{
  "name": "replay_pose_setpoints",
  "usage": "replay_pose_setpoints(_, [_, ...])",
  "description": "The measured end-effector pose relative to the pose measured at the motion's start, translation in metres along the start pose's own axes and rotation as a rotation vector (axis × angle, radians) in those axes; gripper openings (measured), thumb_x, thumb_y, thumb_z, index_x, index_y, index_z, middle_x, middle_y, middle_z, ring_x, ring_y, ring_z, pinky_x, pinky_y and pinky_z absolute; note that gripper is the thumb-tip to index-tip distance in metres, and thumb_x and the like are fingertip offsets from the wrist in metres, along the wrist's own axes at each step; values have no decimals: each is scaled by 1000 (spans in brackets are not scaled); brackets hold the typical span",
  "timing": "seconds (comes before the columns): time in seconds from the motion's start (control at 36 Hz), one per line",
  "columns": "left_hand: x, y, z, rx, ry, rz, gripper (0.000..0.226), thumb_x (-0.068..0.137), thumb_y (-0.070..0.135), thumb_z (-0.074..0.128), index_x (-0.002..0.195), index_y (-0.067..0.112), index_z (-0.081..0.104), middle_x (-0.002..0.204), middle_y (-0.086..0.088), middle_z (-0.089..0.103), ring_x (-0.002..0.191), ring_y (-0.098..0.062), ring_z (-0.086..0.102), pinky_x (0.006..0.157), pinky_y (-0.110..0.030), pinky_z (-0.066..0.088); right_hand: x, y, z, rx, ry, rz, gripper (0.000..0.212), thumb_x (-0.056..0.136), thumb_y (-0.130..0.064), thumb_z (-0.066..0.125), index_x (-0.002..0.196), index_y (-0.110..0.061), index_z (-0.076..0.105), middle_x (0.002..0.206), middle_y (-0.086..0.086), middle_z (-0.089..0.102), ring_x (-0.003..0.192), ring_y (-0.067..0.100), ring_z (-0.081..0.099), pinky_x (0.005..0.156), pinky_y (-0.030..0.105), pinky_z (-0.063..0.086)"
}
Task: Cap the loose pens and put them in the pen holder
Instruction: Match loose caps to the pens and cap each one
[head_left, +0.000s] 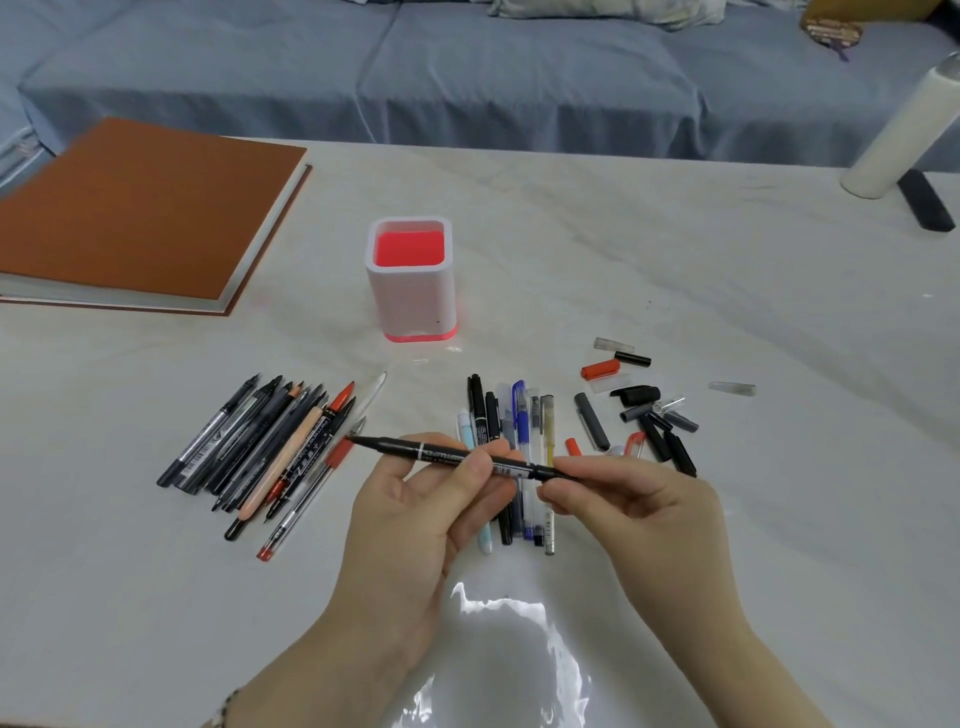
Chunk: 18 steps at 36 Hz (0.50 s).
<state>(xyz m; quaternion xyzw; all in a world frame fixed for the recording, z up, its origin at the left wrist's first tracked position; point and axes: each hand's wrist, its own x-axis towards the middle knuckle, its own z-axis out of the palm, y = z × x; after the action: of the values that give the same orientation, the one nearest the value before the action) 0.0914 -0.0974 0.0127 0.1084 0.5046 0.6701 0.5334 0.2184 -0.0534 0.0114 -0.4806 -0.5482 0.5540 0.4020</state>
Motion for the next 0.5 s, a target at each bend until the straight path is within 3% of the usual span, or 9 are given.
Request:
replay_pose_setpoints(0.17, [-1,-2,-1,48,-23,28,12,76,-6,55,78,5,53,77,-14,73,72,-18,71,59,-20,57,-2,8,-1,-120,-14,-85,41,67,0,74,66,-41,72,62,-16,71,61,3,67,60,7,48])
replay_pose_setpoints(0.33, [1,-8,-4,66,-30,51,11,80,-5,52,80,6,54,77,-12,74,71,-17,71,60,-19,56,-1,13,1,-118,-54,-81,45,70,3,71,60,-41,72,63,-14,71,61,5,68,61,9,50])
replay_pose_setpoints(0.5, [17,-14,-16,197,-31,-38,6,84,-1,52,83,4,55,75,-11,73,69,-16,71,64,-22,58,10,16,-3,-281,-315,55,25,76,-8,69,69,-32,69,60,-6,70,59,1,64,62,8,47])
